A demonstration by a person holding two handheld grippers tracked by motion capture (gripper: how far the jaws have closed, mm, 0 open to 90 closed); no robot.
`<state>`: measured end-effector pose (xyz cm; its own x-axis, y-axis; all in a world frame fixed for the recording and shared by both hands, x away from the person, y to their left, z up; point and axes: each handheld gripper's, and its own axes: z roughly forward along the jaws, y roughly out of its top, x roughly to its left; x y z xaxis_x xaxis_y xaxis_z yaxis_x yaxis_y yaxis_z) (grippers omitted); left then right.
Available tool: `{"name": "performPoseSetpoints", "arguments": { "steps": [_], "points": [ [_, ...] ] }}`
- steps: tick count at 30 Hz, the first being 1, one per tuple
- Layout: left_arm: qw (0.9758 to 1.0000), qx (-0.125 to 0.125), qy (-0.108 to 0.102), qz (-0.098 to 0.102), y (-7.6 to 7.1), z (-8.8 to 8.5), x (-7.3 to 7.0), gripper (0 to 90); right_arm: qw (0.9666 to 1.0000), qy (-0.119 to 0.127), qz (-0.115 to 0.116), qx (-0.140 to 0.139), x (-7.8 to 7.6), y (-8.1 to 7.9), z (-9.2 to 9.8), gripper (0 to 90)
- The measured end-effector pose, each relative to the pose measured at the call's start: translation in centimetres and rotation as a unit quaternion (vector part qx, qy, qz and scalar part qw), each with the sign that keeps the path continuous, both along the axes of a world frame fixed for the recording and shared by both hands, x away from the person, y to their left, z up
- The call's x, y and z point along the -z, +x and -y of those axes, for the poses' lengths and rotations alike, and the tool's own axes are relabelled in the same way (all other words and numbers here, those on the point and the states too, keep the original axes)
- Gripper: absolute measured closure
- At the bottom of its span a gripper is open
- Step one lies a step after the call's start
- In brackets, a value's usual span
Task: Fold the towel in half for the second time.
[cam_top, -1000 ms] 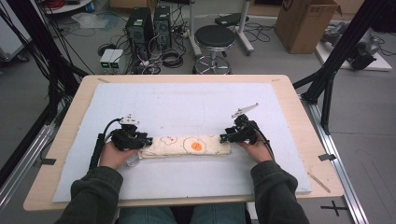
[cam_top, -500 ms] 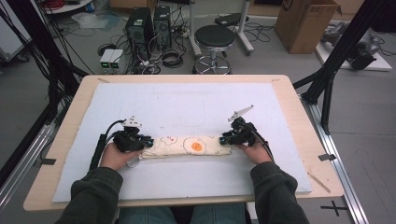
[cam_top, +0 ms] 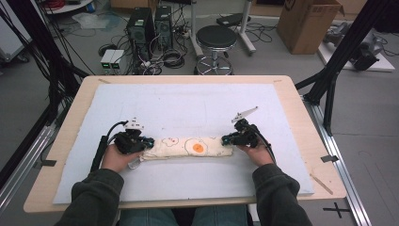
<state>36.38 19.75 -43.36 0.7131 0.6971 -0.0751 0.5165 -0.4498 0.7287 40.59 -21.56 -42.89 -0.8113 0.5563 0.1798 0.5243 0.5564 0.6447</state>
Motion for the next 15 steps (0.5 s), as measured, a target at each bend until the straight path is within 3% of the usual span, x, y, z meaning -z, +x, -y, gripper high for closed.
{"name": "performPoseSetpoints", "arguments": {
  "steps": [15],
  "points": [
    [0.9996,-0.019,-0.013,0.015,0.3,-0.3,-0.5,84.5,0.9999,-0.006,0.013,-0.003,-1.2,0.6,0.0,85.9]
  ]
}}
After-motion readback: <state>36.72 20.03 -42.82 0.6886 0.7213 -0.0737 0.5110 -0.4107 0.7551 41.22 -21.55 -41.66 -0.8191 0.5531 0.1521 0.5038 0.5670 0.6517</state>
